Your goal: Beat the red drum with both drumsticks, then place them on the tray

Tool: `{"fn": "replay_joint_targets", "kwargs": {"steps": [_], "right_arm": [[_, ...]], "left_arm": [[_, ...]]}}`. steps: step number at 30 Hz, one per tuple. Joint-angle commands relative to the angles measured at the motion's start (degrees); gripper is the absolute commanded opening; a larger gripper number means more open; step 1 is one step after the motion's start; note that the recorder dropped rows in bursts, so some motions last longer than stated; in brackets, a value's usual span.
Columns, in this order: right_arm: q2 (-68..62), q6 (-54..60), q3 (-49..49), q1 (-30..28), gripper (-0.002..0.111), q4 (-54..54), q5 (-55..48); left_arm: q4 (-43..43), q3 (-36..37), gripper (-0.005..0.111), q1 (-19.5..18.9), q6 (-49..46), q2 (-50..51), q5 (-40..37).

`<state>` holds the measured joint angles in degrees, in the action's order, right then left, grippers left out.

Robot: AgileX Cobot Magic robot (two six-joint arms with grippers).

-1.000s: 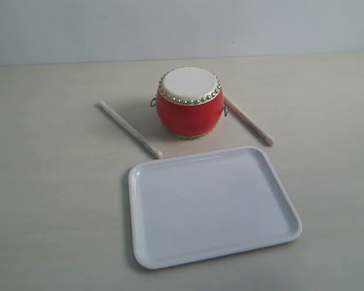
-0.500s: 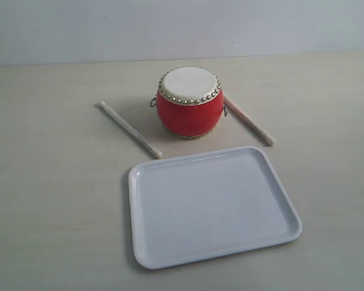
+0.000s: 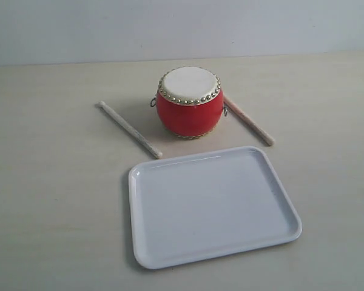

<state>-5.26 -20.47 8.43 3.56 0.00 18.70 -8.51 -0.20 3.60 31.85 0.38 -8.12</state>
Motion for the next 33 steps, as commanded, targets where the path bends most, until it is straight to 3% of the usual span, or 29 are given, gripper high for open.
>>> {"fn": "replay_joint_targets", "kwargs": {"steps": [1,4,10,13,16,19,27,33], "right_arm": [[-16.44,-0.14,15.09,-0.2,0.0,-1.34,-4.84],[-29.98,-0.24,27.38,-0.2,0.0,-5.39,-18.7],[-53.89,6.53,46.69,-0.2,0.0,-2.96,-40.38],[-62.89,16.97,54.63,-0.2,0.0,5.32,-50.48],[-71.6,33.57,63.68,-0.2,0.0,22.52,-63.7],[-79.65,39.12,71.87,2.92,0.0,25.95,-73.95],[-91.89,31.33,83.66,15.47,0.0,9.05,-80.43],[-92.6,31.23,85.16,17.38,0.0,8.13,-80.72]], "left_arm": [[0.19,0.2,0.0,-0.16,0.24,-0.38,-0.39],[0.07,0.2,0.0,-0.16,0.14,-0.38,-1.19],[-0.32,0.2,0.0,-0.16,0.14,-0.38,-2.69],[-0.32,0.2,0.0,-0.16,0.14,-0.38,-2.69],[-0.32,0.2,0.0,-0.16,0.14,-0.38,-2.69],[-0.32,0.2,0.0,-0.16,0.14,-0.38,-2.69],[-0.72,0.2,0.0,-0.16,0.14,-0.38,-2.7],[-0.72,0.2,0.0,-0.16,0.14,-0.38,-2.7]]}}
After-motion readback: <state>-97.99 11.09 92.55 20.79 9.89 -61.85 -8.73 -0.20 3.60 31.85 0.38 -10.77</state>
